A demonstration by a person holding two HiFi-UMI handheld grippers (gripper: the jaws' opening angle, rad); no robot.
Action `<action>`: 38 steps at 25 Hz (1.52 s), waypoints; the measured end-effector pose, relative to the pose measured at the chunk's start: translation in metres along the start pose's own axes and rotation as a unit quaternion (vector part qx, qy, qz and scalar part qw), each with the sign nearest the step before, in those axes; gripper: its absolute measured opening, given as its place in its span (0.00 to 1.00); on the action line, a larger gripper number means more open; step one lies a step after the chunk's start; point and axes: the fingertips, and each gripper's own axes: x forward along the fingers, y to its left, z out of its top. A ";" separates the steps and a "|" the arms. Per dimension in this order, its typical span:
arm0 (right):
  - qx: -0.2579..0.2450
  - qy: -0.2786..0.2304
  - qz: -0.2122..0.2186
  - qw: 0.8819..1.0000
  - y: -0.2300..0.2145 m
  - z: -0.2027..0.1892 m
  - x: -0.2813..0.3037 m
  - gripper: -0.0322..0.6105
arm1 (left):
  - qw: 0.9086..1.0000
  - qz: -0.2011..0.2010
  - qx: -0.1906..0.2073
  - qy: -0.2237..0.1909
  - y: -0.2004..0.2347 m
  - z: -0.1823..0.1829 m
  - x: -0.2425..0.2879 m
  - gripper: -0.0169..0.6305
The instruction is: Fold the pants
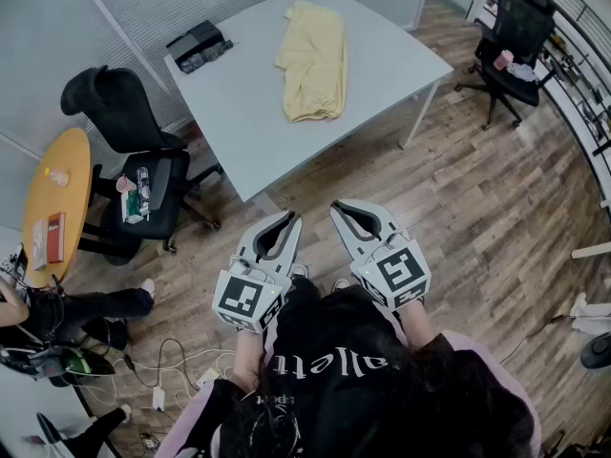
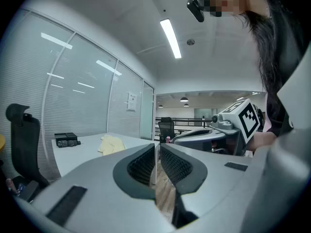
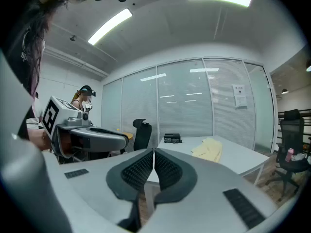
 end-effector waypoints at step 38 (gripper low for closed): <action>0.077 -0.005 0.000 0.997 -0.042 -0.023 0.007 0.09 | 0.999 0.018 0.001 0.048 0.006 -0.014 0.023 0.11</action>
